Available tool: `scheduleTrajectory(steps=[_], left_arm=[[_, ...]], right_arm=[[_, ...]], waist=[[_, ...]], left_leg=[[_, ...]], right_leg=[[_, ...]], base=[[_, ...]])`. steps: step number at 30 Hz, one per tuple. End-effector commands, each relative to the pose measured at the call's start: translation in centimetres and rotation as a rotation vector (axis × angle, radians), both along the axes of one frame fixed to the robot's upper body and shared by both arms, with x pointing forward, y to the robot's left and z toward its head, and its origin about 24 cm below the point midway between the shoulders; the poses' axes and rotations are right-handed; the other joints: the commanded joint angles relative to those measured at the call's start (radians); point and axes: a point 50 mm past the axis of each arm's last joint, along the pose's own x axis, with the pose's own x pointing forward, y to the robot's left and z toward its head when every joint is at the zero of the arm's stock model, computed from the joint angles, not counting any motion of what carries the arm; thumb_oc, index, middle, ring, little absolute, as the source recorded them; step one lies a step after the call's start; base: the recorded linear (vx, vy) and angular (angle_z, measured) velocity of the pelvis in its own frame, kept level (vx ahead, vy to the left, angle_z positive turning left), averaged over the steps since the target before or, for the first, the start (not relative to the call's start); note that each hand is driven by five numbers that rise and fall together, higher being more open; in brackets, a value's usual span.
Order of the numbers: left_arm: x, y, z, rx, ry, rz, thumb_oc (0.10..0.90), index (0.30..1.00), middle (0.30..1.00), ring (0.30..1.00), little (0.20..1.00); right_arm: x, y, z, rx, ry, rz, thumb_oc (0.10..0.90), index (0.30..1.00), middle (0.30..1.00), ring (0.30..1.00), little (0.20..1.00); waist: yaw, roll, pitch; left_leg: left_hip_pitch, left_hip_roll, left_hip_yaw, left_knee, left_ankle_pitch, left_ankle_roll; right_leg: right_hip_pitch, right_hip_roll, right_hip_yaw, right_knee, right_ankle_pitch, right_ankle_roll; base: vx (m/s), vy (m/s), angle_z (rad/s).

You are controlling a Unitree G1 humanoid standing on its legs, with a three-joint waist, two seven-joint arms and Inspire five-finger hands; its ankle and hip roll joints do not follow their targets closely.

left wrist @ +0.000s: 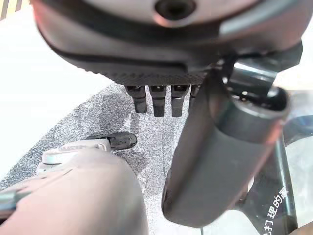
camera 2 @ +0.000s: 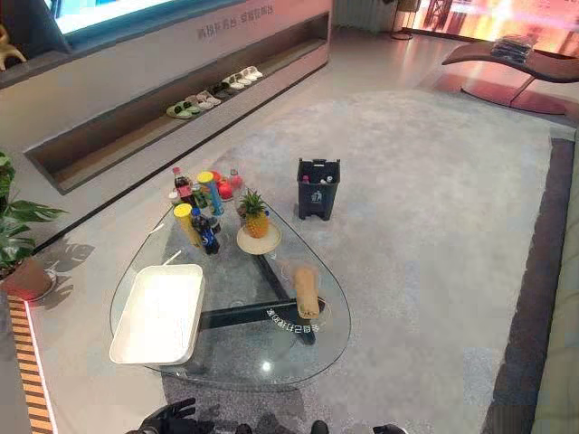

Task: Wipe the table with a cloth and put it in the basket.

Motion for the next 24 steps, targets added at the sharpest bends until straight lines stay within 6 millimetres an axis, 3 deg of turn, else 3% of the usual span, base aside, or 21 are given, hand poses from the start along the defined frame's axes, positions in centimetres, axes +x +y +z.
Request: scheduleTrajectory(steps=[1, 24], left_arm=[[2.66, 0.69, 0.83, 0.05, -0.064, -0.017, 0.8, 0.9, 0.9, 0.9, 0.9], [2.9, 0.88, 0.97, 0.051, -0.077, -0.002, 0.8, 0.9, 0.9, 0.9, 0.9]], right_arm=[[1.38, -0.68, 0.51, -0.045, -0.003, 0.029, 0.8, 0.9, 0.9, 0.9, 0.9], [1.37, -1.02, 0.62, -0.053, -0.001, 0.038, 0.8, 0.9, 0.9, 0.9, 0.9]], waist=[[0.011, -0.035, 0.007], [0.009, -0.03, 0.013]], left_leg=[[-0.007, -0.051, -0.017, 0.0, -0.069, 0.001], [-0.006, -0.049, -0.014, 0.0, -0.066, -0.001]], right_leg=[[0.012, -0.018, -0.033, 0.034, -0.072, 0.035], [0.012, -0.02, -0.034, 0.039, -0.073, 0.035]], base=[[0.0, 0.0, 0.0], [0.0, 0.0, 0.0]])
